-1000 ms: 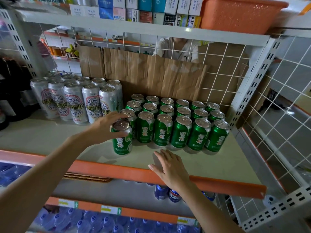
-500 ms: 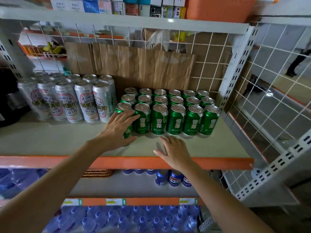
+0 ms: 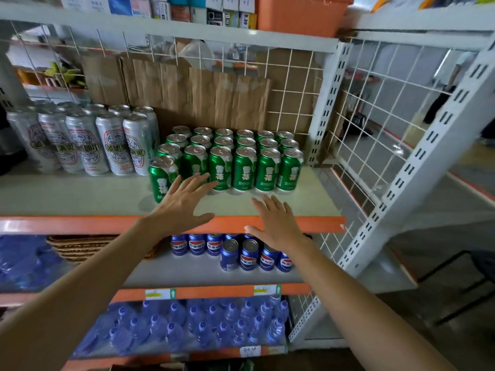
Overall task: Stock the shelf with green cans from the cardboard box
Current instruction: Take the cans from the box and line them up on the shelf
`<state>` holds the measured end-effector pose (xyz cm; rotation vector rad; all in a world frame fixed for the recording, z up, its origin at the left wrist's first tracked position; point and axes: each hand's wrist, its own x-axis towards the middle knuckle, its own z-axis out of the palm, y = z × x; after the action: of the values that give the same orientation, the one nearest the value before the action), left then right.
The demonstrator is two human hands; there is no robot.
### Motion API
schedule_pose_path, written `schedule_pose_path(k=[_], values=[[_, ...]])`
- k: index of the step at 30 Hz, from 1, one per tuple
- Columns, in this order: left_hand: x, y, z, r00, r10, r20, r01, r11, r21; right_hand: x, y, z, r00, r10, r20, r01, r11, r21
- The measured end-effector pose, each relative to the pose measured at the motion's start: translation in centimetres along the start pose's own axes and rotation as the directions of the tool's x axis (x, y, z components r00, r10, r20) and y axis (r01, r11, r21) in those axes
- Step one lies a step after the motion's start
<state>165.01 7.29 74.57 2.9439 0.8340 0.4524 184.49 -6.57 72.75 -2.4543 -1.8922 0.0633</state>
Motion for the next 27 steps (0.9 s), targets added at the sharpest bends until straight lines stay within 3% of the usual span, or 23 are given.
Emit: schedule_pose_path(k=[11, 27], values=[[-8.9, 9.7, 4.1, 0.978, -0.129, 0.165, 0.139, 0.989, -0.053, -11.3, 3.5, 2.6, 0.998, -0.008, 0.054, 0.009, 1.0, -0.029], [-15.7, 10.8, 5.7, 0.924, -0.124, 0.361, 0.15, 0.988, -0.046, -17.6, 1.6, 7.1, 0.986, 0.028, 0.165, -0.031, 0.999, 0.011]])
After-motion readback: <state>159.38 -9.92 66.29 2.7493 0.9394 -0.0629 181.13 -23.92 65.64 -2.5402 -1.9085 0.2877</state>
